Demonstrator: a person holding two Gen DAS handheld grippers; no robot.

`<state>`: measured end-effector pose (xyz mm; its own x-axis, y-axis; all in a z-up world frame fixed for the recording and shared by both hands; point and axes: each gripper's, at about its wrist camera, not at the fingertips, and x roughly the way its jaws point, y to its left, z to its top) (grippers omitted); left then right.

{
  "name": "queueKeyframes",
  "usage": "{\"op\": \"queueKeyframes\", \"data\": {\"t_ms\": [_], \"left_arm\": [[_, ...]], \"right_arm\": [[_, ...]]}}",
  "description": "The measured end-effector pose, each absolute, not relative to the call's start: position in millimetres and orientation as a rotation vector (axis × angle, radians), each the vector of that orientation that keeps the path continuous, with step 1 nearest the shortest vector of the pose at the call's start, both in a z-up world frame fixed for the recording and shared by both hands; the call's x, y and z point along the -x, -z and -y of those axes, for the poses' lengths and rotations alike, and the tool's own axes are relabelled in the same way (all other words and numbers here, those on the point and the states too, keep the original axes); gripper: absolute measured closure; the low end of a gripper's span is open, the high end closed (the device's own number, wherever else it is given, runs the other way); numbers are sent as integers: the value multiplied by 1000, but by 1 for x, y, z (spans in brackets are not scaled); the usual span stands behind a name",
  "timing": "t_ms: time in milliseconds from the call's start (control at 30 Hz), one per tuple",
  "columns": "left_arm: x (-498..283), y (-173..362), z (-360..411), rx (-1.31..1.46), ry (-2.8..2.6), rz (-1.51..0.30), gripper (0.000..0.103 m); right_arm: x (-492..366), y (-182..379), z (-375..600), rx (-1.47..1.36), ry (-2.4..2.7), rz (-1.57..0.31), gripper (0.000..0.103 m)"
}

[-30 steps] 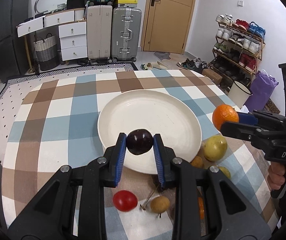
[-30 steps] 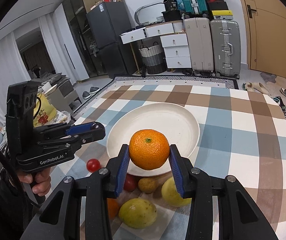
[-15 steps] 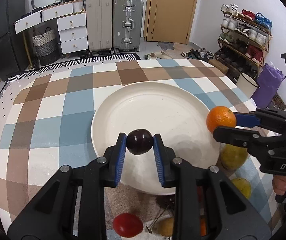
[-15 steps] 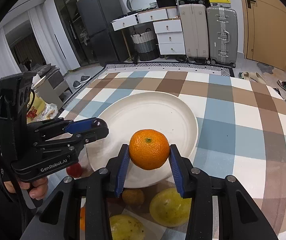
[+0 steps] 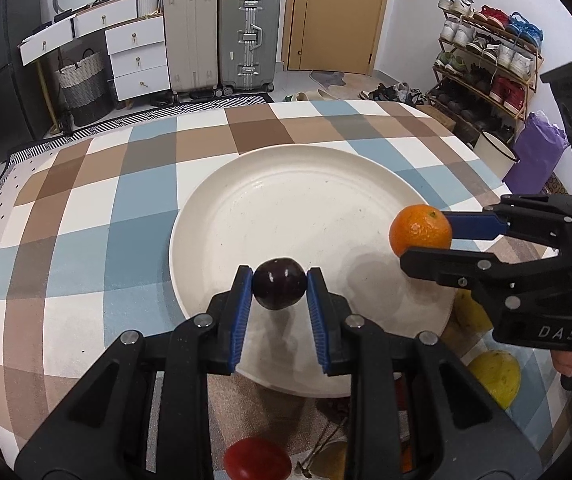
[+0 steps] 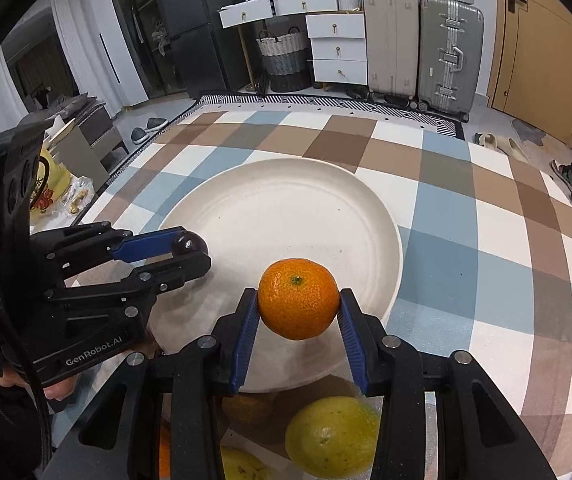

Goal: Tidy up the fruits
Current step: 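Carry the plum and orange onto the white plate and open both tools, then move the right tool to the green-yellow fruit and grasp it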

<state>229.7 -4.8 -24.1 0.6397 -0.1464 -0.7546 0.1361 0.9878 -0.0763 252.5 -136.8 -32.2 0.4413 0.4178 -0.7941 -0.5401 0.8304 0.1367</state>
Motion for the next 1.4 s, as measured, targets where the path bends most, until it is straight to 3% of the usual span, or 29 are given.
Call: {"op": "queueKeyframes", "data": {"t_ms": [233, 267, 300, 367, 433, 467, 567, 600, 1400], "left_arm": [[-227, 24, 3, 11, 168, -864, 77], [-226, 22, 2, 13, 176, -864, 72], [-225, 20, 1, 14, 174, -867, 67], [-218, 14, 1, 8, 157, -852, 27], [-205, 3, -1, -15, 89, -802, 10], [-198, -1, -3, -18, 74, -781, 2], [-176, -14, -10, 18, 79, -756, 1], [-170, -17, -13, 34, 86, -755, 1], [-80, -33, -24, 103, 65, -734, 1]], "right_arm": [[-251, 31, 138, 136, -603, -924, 63], [-248, 30, 139, 133, -611, -915, 62], [-246, 27, 141, 131, -616, -901, 58], [-238, 19, 146, 133, -600, -853, 46], [-230, 9, 156, 131, -574, -796, 39], [-228, 5, 162, 126, -555, -786, 28], [-217, -7, 182, 73, -550, -749, 4], [-213, -11, 189, 51, -553, -751, 0], [-135, -25, 223, 29, -568, -748, 0]]}}
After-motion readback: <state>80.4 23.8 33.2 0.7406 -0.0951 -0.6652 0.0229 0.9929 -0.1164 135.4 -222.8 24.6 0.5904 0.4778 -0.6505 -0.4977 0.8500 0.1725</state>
